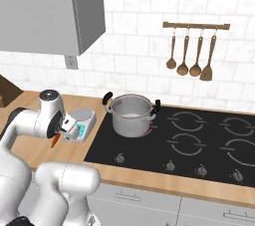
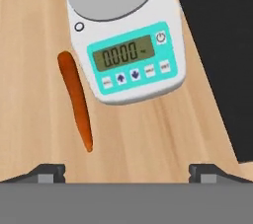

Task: Put the sweet potato and carrot in the pot. Retrieve the spatula and lightly stir the vegetables in the pot.

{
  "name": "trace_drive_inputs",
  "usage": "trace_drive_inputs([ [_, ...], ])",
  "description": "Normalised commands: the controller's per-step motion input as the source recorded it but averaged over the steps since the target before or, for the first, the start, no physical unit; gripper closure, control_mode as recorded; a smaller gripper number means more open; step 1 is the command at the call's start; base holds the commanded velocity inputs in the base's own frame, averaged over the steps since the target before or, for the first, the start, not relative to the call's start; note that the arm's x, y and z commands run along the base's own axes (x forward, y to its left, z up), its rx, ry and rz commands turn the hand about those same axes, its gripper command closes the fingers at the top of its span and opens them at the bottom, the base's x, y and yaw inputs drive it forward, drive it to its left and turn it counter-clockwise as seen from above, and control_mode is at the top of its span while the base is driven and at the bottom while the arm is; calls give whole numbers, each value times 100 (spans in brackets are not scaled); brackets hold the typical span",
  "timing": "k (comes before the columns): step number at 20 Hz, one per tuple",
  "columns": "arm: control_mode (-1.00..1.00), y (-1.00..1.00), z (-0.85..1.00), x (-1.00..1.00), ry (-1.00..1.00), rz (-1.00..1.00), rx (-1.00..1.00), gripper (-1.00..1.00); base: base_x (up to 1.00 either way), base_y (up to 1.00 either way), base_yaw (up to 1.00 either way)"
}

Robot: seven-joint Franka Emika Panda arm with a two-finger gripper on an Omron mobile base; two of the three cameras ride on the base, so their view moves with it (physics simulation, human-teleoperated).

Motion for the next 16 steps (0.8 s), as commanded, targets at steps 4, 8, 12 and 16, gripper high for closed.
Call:
trace_drive_inputs([
  [4, -100, 80, -40, 31, 13, 5, -20, -100, 0, 0, 0],
  [8, -100, 43, -44, 49, 16, 0, -14, -100, 0, 0, 0],
  [12, -100, 21, -37, 47, 14, 0, -5, -100, 0, 0, 0],
  [16, -100, 12, -31, 45, 13, 0, 0, -100, 0, 0, 0],
])
